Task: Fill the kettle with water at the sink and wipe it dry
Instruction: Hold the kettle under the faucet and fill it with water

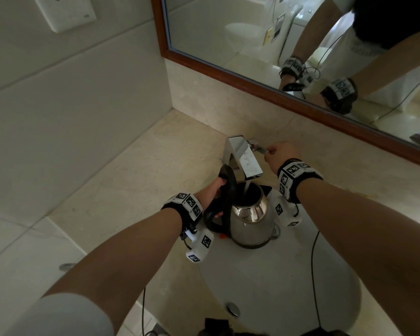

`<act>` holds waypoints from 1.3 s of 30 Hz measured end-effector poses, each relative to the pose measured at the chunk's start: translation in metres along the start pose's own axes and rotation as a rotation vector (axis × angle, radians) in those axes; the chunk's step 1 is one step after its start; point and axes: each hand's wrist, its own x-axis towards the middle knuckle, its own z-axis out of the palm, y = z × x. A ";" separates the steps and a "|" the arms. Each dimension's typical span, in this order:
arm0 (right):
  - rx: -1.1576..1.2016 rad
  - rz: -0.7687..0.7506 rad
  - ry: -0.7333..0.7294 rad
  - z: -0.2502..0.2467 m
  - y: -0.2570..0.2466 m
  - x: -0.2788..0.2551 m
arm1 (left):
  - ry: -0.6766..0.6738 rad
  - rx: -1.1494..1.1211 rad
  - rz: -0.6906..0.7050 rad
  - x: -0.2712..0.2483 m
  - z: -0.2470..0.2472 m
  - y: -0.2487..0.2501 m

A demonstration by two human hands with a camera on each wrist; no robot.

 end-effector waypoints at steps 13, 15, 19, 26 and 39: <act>-0.024 -0.017 -0.008 0.001 0.002 0.002 | -0.008 -0.012 -0.015 0.002 -0.001 0.002; -0.043 -0.019 -0.015 0.001 0.002 0.002 | -0.015 -0.015 -0.016 0.001 -0.001 0.001; -0.059 -0.033 -0.006 0.001 0.002 0.002 | -0.034 -0.003 -0.021 0.001 -0.002 0.001; -0.030 -0.021 -0.006 0.003 0.003 0.004 | -0.031 0.017 -0.023 0.000 0.000 0.003; -0.041 -0.028 0.003 0.003 0.003 0.005 | -0.017 -0.010 -0.010 0.003 -0.001 0.002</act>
